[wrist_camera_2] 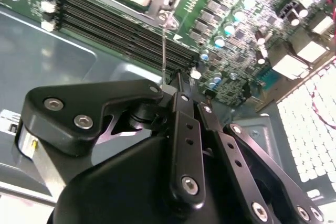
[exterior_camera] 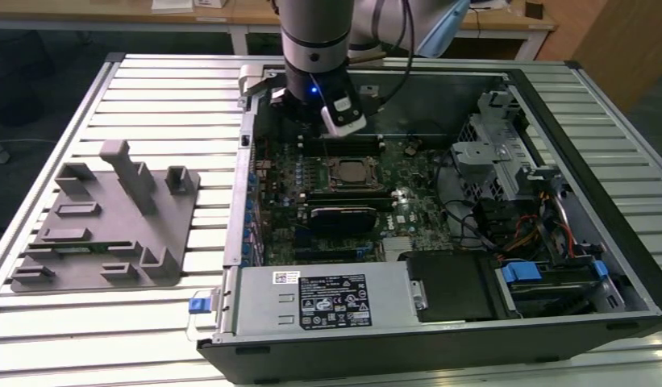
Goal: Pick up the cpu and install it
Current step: 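Install the first cpu locking lever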
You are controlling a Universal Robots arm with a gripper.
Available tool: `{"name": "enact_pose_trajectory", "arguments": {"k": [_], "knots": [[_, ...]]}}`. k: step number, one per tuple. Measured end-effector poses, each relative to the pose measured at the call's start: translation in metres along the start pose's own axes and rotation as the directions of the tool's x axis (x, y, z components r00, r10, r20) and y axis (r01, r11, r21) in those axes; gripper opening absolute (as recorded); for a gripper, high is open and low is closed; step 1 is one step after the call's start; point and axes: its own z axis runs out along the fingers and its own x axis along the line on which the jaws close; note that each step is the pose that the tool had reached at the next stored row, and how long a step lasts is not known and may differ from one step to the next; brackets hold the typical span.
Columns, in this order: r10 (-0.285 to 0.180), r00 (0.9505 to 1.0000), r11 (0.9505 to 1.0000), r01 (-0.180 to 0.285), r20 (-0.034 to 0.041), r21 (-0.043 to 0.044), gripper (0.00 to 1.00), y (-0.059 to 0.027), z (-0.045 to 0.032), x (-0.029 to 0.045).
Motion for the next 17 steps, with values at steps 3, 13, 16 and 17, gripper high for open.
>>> {"name": "enact_pose_trajectory", "arguments": {"k": [3,13,16,17], "knots": [[0.000,1.0000,1.0000,0.000,-0.0003,0.0002,0.11,0.0006,0.0003,-0.0076],[0.001,1.0000,1.0000,-0.001,-0.0003,0.0010,0.11,0.0027,0.0014,-0.0330],[0.001,1.0000,1.0000,-0.001,-0.0002,0.0014,0.11,0.0028,0.0014,-0.0341],[0.001,1.0000,1.0000,-0.001,-0.0002,0.0014,0.11,0.0028,0.0014,-0.0341]]}}
